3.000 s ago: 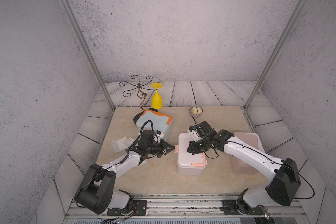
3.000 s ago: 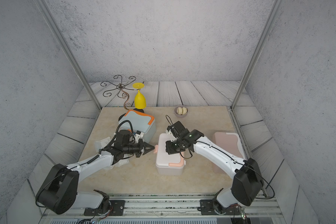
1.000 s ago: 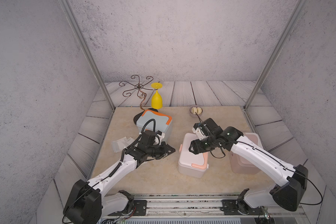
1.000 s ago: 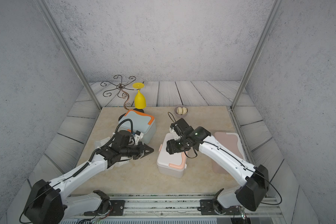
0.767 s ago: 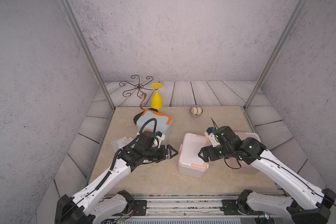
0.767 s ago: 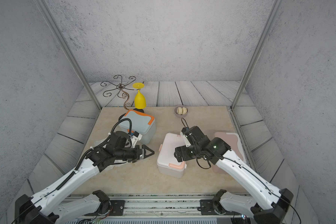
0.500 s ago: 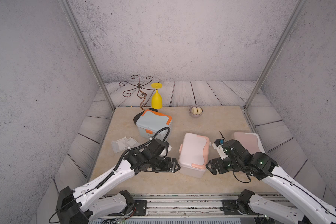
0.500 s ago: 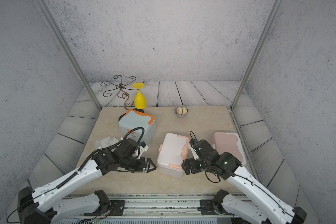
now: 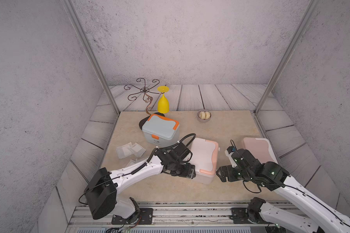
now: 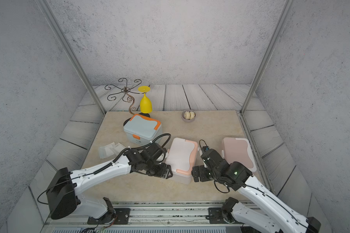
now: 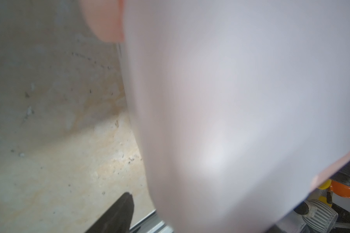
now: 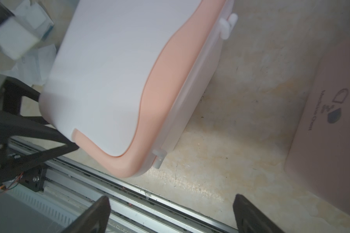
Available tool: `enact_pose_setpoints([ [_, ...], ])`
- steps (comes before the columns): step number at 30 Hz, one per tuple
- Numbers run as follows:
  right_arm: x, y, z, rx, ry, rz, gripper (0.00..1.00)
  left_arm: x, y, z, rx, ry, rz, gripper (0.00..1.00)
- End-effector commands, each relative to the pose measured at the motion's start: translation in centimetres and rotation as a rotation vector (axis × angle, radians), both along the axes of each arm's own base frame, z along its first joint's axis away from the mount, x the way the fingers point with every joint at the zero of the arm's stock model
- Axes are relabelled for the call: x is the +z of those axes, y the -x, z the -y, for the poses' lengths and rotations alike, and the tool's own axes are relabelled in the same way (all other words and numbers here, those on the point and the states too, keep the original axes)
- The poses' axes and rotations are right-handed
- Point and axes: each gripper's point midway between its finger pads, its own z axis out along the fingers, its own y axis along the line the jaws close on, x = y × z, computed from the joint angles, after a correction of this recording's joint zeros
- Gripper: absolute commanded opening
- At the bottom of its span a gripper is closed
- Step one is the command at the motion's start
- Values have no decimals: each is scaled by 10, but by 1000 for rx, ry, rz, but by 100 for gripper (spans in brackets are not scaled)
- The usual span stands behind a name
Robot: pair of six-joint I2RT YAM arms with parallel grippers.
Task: Open first aid kits and take out gauze
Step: Move the first aid kit to the center of the board.
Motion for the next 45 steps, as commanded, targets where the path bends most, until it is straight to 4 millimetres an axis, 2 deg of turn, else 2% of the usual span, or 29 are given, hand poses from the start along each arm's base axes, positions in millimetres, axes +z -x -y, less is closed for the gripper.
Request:
enact_pose_setpoints([
  [1, 22, -15, 14, -96, 6, 62, 97, 4, -19, 22, -78, 13, 78, 80],
  [8, 51, -36, 24, -174, -47, 122, 97, 10, -32, 83, -222, 114, 62, 81],
  [11, 55, -41, 29, -190, -56, 132, 97, 14, -41, 104, -257, 147, 67, 81],
  [16, 55, -44, 32, -200, -67, 133, 97, 11, -53, 131, -303, 177, 66, 81],
  [18, 56, -45, 33, -202, -72, 131, 97, 20, -55, 134, -310, 191, 82, 81],
  [20, 57, -46, 33, -202, -76, 134, 97, 35, -58, 128, -294, 197, 118, 81],
  [24, 58, -47, 35, -207, -84, 136, 97, 65, -68, 96, -198, 231, 163, 83],
  [27, 56, -49, 33, -205, -96, 131, 97, 76, -90, 69, -83, 278, 195, 84],
  [30, 51, -51, 31, -203, -103, 120, 97, 76, -115, 56, -19, 311, 164, 86],
  [34, 52, -52, 33, -214, -113, 117, 97, 72, -140, 77, -26, 404, 78, 87],
  [39, 52, -51, 37, -222, -120, 112, 97, 70, -158, 112, -44, 495, 5, 87],
  [42, 50, -50, 35, -217, -129, 100, 97, 66, -162, 129, -49, 524, -22, 87],
  [45, 48, -50, 34, -215, -137, 94, 97, 61, -156, 145, -72, 525, -37, 86],
])
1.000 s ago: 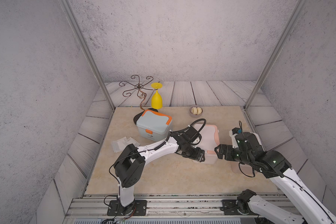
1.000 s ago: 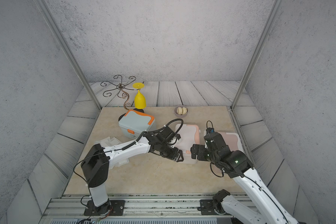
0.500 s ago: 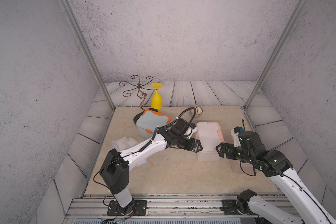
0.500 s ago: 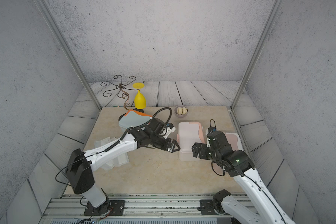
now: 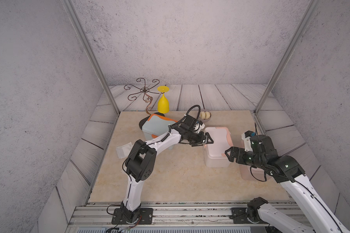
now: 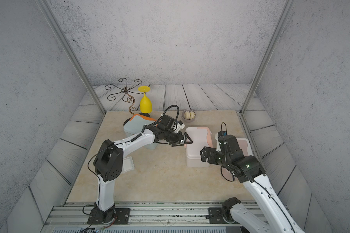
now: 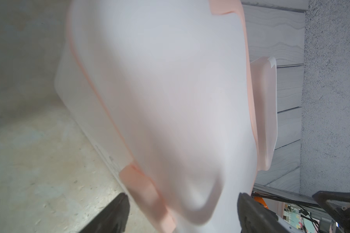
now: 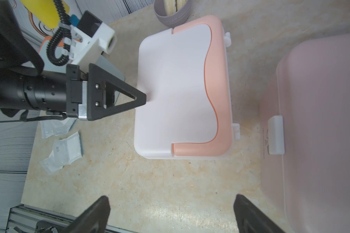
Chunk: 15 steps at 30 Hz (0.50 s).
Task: Open first aid kits and take out gauze
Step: Move the first aid kit to the center of the board.
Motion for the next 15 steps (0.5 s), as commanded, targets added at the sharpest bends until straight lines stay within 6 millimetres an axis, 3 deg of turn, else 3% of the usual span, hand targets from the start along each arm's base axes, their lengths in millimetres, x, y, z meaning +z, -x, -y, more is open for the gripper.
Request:
enact_pose_setpoints([
  [1, -5, 3, -2, 21, -6, -13, 97, 25, 10, 28, -59, 88, 13, 86],
  [15, -10, 4, 2, 11, -8, -21, 97, 14, 38, 77, -151, 80, -13, 85],
])
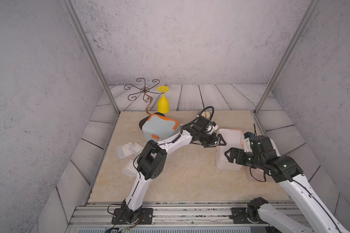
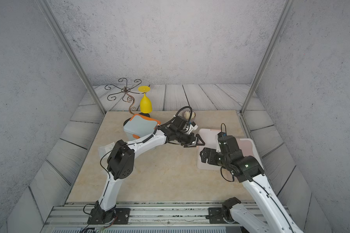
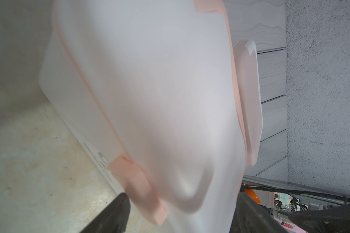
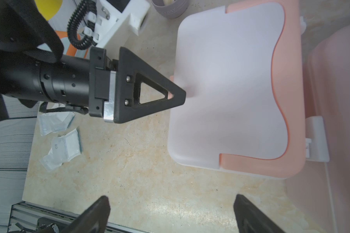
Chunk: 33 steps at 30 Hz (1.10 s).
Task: Open first aid kits and take out gauze
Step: Move the first aid kit to the center of the board.
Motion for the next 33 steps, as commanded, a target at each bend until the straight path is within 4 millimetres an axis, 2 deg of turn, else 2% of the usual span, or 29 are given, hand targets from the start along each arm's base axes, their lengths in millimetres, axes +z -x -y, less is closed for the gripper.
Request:
enact_pose_setpoints([
  [1, 0, 3, 2, 8, 0, 5, 97, 5, 17, 11, -42, 16, -15, 85],
  [10, -2, 0, -1, 13, -13, -2, 97, 12, 17, 11, -33, 20, 3, 85],
  [12, -1, 0, 0, 15, -13, 2, 97, 18, 14, 7, -27, 11, 20, 85],
  [15, 6, 1, -2, 26, -26, 30, 98, 38, 6, -9, 5, 11, 58, 86],
  [20, 19, 1, -3, 44, -37, 82, 99, 89, -8, -60, 85, -19, 178, 91],
  [22, 22, 1, -5, 56, -42, 92, 99, 109, -16, -86, 131, -37, 225, 94],
  [23, 23, 1, -6, 62, -48, 95, 99, 118, -19, -98, 153, -46, 250, 99],
  [26, 23, -1, -16, 101, -79, 98, 99, 141, -30, -139, 231, -85, 324, 100],
  [29, 18, -3, -31, 168, -122, 71, 99, 153, -50, -190, 340, -154, 372, 100],
  [33, 14, -6, -49, 245, -171, 33, 99, 152, -79, -267, 527, -252, 371, 99],
])
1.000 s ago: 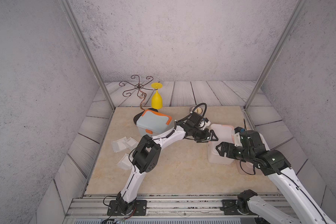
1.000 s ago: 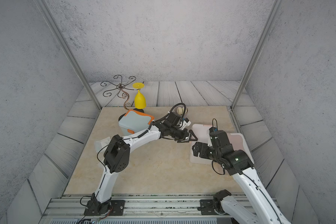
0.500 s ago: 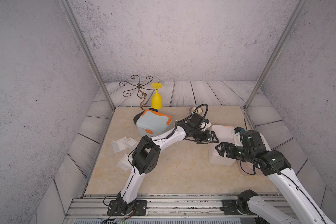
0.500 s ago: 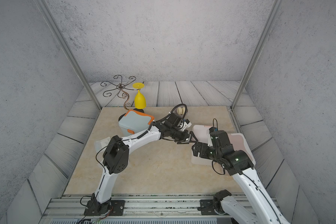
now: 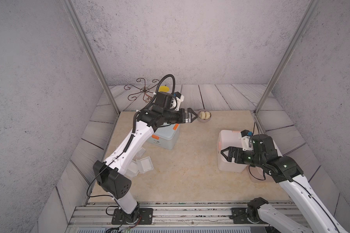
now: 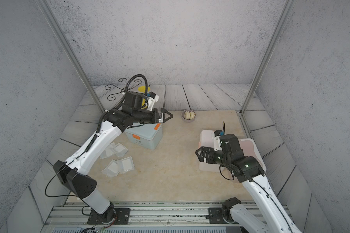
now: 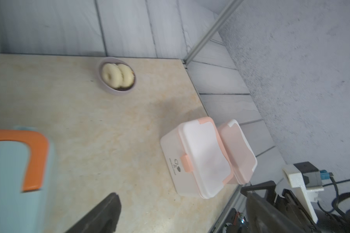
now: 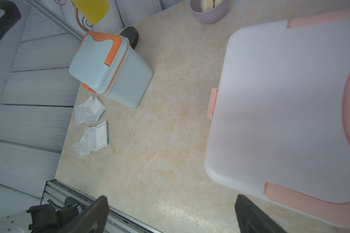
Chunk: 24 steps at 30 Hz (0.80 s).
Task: Open first aid kits and take out gauze
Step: Move the first aid kit to the center of the board.
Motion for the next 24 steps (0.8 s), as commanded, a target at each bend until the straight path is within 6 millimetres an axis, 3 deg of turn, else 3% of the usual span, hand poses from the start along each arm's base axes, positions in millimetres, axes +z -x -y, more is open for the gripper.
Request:
enact_pose_setpoints([
  [1, 1, -1, -21, 104, -60, -12, 99, -40, -21, -67, 172, -147, -74, 99],
  [5, 1, -10, -36, 159, -94, -38, 99, -55, -39, -132, 349, -127, -125, 95],
  [8, 4, -24, -49, 193, -109, -48, 99, -59, -39, -155, 408, -44, -141, 94],
  [13, 9, -61, -75, 215, -172, -60, 99, -67, -20, -177, 470, 28, -144, 94],
  [17, 17, -97, -102, 231, -212, -56, 99, -73, 7, -195, 544, 99, -134, 94],
  [21, 18, -136, -130, 252, -265, -66, 99, -83, 33, -202, 587, 159, -138, 96],
  [24, 12, -167, -152, 269, -304, -82, 99, -98, 40, -205, 597, 163, -168, 96],
])
